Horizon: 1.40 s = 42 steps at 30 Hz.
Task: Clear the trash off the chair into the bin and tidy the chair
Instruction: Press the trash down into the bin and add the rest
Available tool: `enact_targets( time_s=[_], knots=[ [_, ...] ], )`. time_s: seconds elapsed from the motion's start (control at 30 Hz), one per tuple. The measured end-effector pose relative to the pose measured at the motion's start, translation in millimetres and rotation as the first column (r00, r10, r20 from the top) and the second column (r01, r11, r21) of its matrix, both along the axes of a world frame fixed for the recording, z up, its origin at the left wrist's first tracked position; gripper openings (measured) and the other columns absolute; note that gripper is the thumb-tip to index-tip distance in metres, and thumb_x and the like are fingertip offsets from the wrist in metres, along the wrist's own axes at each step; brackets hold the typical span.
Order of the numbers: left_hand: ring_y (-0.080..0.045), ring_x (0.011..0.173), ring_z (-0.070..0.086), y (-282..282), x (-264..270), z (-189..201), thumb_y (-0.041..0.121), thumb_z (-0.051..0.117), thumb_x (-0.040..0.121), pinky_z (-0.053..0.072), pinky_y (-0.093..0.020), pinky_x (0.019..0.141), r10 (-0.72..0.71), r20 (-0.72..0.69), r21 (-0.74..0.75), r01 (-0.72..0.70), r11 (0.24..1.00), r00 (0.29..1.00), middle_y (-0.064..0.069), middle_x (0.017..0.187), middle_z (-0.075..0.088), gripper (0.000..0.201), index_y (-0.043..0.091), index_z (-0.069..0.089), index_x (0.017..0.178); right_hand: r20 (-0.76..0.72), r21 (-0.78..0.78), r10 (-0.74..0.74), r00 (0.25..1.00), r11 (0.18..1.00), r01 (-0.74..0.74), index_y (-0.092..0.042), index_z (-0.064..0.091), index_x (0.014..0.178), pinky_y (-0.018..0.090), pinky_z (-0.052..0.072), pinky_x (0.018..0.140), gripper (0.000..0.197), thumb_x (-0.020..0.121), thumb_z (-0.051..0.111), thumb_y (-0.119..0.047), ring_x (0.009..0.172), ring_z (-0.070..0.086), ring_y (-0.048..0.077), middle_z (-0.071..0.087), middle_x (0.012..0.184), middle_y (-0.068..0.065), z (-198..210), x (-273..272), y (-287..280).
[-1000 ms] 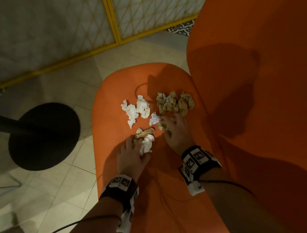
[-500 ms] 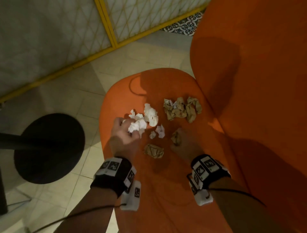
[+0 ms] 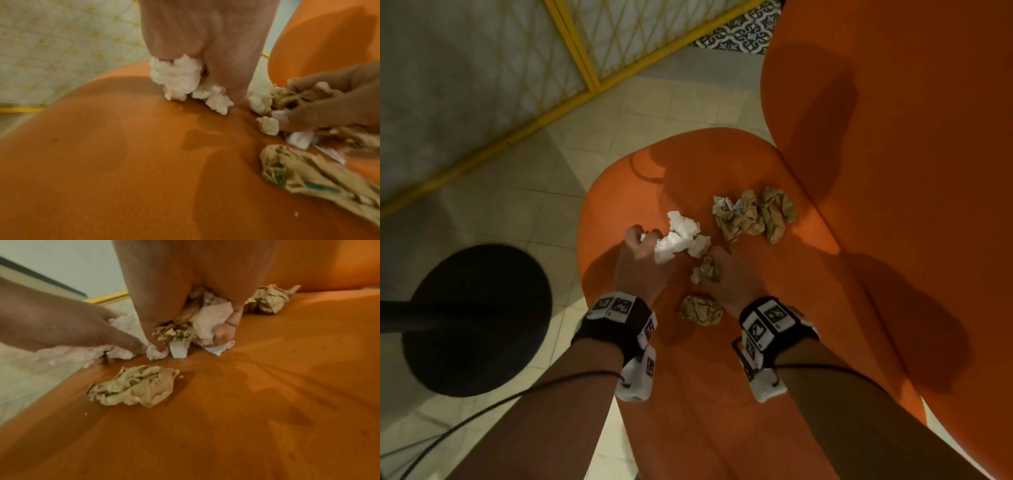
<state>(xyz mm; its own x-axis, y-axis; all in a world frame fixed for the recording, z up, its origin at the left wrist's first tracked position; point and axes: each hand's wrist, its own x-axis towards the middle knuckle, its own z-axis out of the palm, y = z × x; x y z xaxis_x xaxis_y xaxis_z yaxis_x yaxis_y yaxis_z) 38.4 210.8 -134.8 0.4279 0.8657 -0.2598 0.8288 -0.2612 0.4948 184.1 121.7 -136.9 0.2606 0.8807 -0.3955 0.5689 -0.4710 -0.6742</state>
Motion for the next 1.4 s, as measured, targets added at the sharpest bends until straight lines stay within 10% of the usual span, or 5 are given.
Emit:
enact_targets(
  time_s=[0.27,0.43,0.97,1.13,1.4],
  knots=[
    [-0.009,0.088,0.054,6,11,37,0.032,0.066,0.074,0.041,-0.007,0.071,0.123,0.335,0.021,-0.139,0.990,0.934,0.010,0.127,0.042,0.040,0.022,0.055,0.111,0.084,0.033,0.121,0.989,0.992,-0.124,-0.028,0.048,0.118,0.034,0.047,0.078,0.041,0.080,0.061,-0.034,0.096,0.052,0.020,0.050,0.113,-0.002,26,-17,-24],
    [-0.029,0.120,0.048,21,48,18,0.033,0.071,0.077,0.046,-0.040,0.094,-0.293,-0.046,-0.084,0.289,0.954,0.955,-0.010,0.144,0.029,0.056,0.021,0.051,0.128,0.250,-0.212,0.342,0.906,0.932,-0.293,-0.020,0.032,0.138,0.043,0.045,0.096,0.079,0.075,0.065,-0.054,0.115,0.045,0.036,0.028,0.141,0.015,4,-29,-5],
    [-0.029,0.078,0.060,-15,6,24,0.018,0.047,0.090,0.045,-0.032,0.073,0.165,0.102,-0.081,-0.157,0.984,0.981,-0.014,0.082,0.064,0.021,0.006,0.063,0.086,0.186,-0.278,0.324,0.928,0.923,-0.267,-0.013,0.045,0.121,0.032,0.043,0.089,0.051,0.079,0.069,-0.027,0.110,0.051,0.024,0.048,0.125,0.007,10,-30,-21],
    [-0.004,0.061,0.054,-74,-58,44,0.013,0.071,0.074,0.037,-0.007,0.049,0.593,0.239,-0.270,-0.535,0.801,0.769,0.009,0.067,0.057,0.022,0.025,0.053,0.072,0.071,-0.282,0.277,0.958,0.927,-0.247,-0.010,0.049,0.109,0.038,0.051,0.081,0.039,0.078,0.067,-0.025,0.103,0.056,0.030,0.055,0.111,0.012,15,-34,-39],
    [-0.018,0.060,0.056,-173,-150,52,0.011,0.070,0.069,0.044,-0.026,0.052,0.894,0.267,-0.473,-0.760,0.447,0.360,-0.001,0.066,0.062,0.015,0.018,0.057,0.073,-0.059,-0.156,0.112,0.992,0.980,-0.120,-0.009,0.059,0.111,0.034,0.058,0.061,0.035,0.078,0.069,-0.006,0.074,0.065,0.024,0.064,0.089,0.007,35,-87,-80]
  ],
)
